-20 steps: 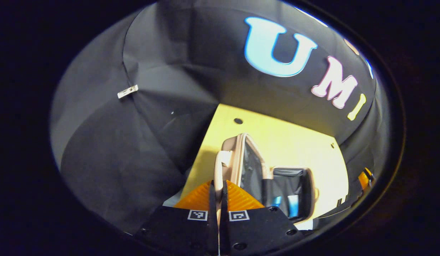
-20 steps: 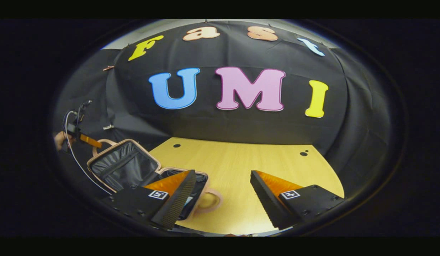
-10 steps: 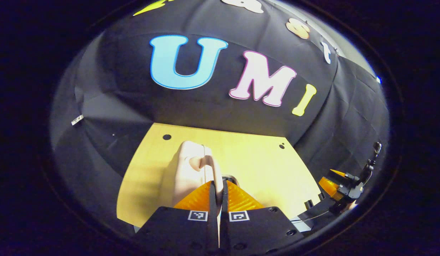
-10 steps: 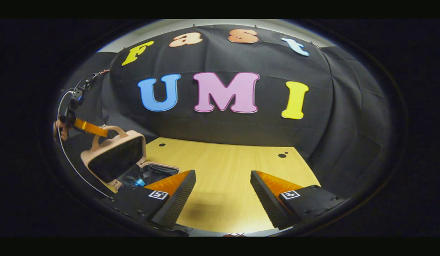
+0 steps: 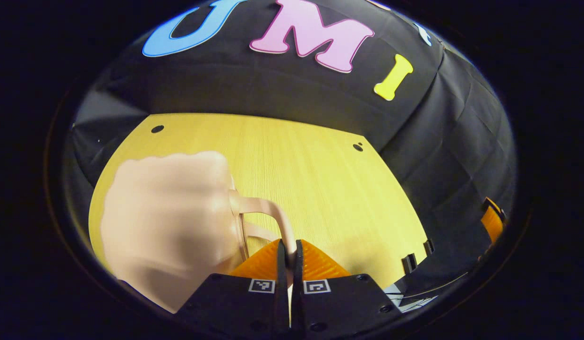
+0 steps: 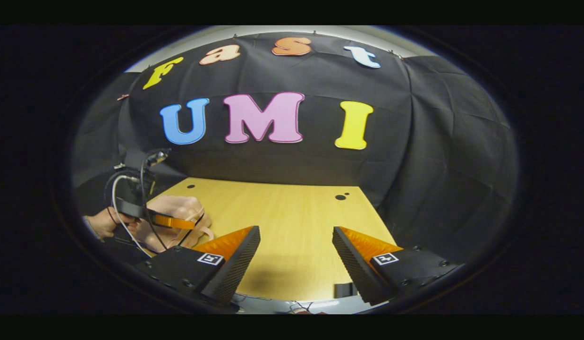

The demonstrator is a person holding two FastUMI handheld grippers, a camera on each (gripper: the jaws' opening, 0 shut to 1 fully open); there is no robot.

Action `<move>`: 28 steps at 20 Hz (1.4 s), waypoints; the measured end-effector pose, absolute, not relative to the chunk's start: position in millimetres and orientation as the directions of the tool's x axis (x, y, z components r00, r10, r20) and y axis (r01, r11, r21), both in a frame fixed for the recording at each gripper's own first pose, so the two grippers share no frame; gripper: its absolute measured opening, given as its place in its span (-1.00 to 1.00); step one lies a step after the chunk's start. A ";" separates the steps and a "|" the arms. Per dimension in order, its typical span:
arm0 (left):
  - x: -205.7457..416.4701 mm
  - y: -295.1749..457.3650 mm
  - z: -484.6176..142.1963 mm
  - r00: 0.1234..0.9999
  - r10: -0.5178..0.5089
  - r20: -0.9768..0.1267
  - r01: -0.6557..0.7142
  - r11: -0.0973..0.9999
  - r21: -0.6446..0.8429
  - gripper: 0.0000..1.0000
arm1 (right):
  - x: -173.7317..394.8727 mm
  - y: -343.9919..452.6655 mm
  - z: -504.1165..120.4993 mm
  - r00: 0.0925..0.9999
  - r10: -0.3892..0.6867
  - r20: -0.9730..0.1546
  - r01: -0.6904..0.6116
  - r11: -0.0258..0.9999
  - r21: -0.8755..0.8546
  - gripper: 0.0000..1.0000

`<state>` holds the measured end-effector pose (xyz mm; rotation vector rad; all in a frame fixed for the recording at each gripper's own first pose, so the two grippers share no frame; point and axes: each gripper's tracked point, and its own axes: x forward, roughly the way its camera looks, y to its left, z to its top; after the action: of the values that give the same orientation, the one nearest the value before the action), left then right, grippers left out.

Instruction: First open the suitcase, pack the skin care products into it, and then close the suitcase.

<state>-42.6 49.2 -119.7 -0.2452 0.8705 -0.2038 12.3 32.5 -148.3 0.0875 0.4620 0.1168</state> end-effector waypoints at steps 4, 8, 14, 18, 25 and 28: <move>-42.7 34.2 -137.9 0.623 -0.259 -0.738 0.104 0.963 -0.250 -0.77 | 2.0 2.3 -157.9 0.888 0.077 -0.454 -0.045 0.996 0.080 0.96; -38.0 36.2 -117.3 0.703 -0.195 -0.684 0.077 0.977 -0.199 -0.58 | 7.4 -6.7 -159.3 0.905 0.067 -0.419 -0.041 0.997 0.070 0.95; -45.0 44.4 -21.9 0.856 -0.103 -0.506 0.073 0.994 -0.080 0.94 | 25.5 5.3 -128.4 0.946 0.117 -0.304 -0.113 0.993 0.028 0.94; -59.4 26.6 51.9 0.925 -0.063 -0.374 0.053 0.998 -0.038 0.94 | 40.6 19.6 -94.0 0.964 0.157 -0.214 -0.153 0.988 0.036 0.95; -120.6 21.9 168.6 0.986 0.084 -0.145 -0.089 0.996 -0.029 0.92 | 68.3 40.2 -47.2 0.945 0.306 -0.114 -0.298 0.951 0.079 0.96; -146.0 23.2 186.3 0.986 0.135 -0.097 -0.140 0.989 -0.053 0.92 | 73.9 50.3 -35.4 0.929 0.362 -0.082 -0.357 0.932 0.069 0.96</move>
<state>-146.0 23.2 186.3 -0.0601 0.0937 0.1381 73.9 50.3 -35.4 0.0528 0.0937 0.3685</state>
